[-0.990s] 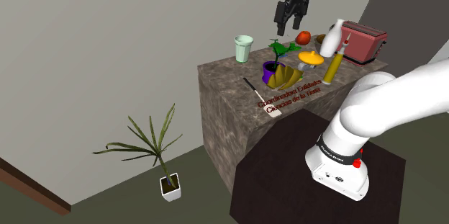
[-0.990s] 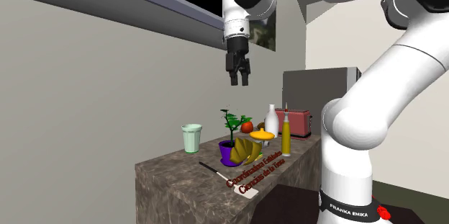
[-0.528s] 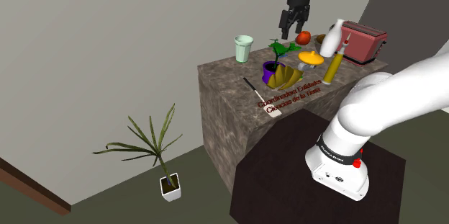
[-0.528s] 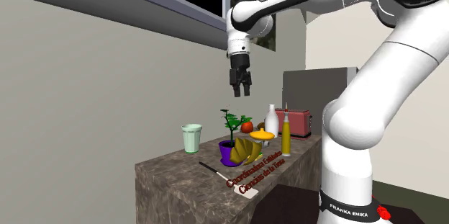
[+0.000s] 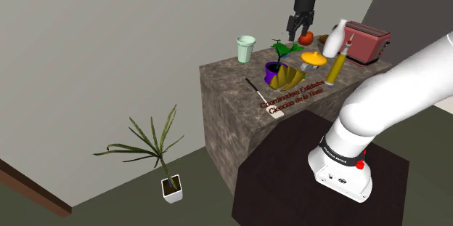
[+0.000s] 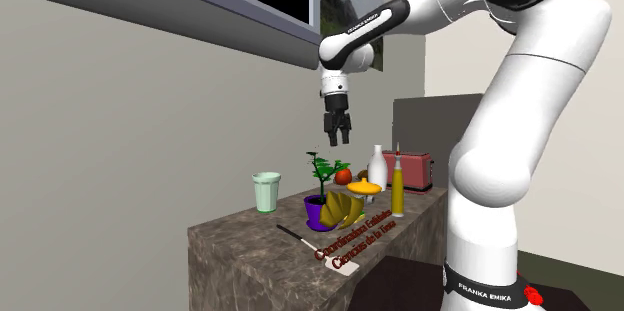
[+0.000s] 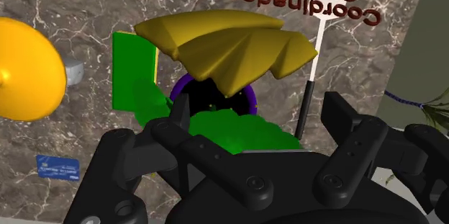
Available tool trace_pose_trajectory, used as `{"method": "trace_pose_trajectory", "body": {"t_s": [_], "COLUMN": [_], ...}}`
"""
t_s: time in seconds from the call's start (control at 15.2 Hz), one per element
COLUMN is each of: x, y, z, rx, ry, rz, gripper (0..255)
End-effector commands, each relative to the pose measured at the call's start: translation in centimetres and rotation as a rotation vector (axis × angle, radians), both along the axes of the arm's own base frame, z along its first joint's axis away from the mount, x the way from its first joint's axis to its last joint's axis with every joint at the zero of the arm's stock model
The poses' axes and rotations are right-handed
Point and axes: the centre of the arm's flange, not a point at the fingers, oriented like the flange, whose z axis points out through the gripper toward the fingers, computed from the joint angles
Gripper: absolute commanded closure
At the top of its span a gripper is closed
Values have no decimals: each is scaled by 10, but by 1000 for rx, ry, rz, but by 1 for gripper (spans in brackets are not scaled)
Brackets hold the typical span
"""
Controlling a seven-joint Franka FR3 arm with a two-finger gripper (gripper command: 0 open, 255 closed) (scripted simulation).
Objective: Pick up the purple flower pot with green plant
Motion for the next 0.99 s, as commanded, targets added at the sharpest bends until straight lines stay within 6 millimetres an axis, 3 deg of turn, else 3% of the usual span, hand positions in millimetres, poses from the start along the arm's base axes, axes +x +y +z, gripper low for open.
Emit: {"method": "trace_pose_trajectory", "body": {"t_s": [0.0,0.4,0.92], "x": [5,16,16], "y": [-24,-88,-88], "z": [-11,-40,-80], "rx": [-2,-5,-5], "ry": [4,13,13], "rz": [-4,-18,-18], "gripper": [0,0,0]}}
